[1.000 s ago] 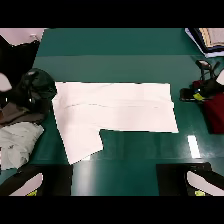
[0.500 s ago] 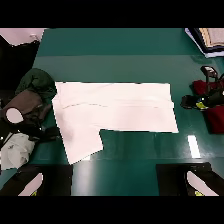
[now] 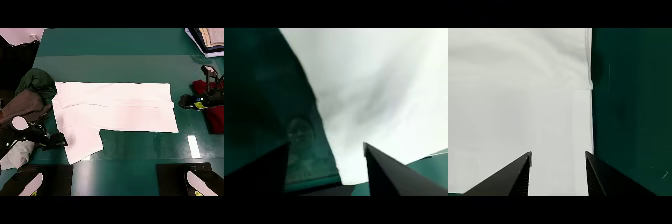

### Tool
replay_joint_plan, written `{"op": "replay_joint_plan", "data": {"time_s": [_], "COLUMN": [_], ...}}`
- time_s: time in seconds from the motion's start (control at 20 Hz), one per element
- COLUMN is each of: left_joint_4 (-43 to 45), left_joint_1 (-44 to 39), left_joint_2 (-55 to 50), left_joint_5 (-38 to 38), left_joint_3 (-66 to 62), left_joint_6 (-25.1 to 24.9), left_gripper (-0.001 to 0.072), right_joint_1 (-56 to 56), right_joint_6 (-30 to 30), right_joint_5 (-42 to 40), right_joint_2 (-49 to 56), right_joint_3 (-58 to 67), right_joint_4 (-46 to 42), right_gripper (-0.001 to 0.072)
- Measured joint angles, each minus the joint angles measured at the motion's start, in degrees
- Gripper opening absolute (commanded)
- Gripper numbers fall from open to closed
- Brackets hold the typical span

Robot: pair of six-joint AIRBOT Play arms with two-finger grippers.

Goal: Fold the shirts.

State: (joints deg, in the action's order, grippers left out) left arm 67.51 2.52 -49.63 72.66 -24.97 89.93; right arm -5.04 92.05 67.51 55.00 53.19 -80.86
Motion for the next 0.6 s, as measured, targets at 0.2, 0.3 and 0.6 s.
{"op": "replay_joint_plan", "data": {"time_s": [0.2, 0.3, 0.6], "left_joint_4": [-0.72, -0.81, -2.69], "left_joint_1": [-0.02, -0.04, -0.02], "left_joint_2": [0.04, 0.04, 0.00], "left_joint_5": [-1.29, -3.41, -6.10], "left_joint_3": [0.20, 0.26, 0.33], "left_joint_6": [-0.17, -0.31, -1.27], "left_gripper": [0.0470, 0.0373, 0.0056], "right_joint_1": [0.00, 0.00, 0.00], "right_joint_6": [0.00, 0.00, 0.00], "right_joint_5": [0.00, 0.00, 0.00], "right_joint_2": [0.00, 0.00, 0.00], "right_joint_3": [0.00, 0.00, 0.00], "right_joint_4": [0.22, 0.28, 0.31], "right_gripper": [0.0385, 0.0385, 0.0385]}}
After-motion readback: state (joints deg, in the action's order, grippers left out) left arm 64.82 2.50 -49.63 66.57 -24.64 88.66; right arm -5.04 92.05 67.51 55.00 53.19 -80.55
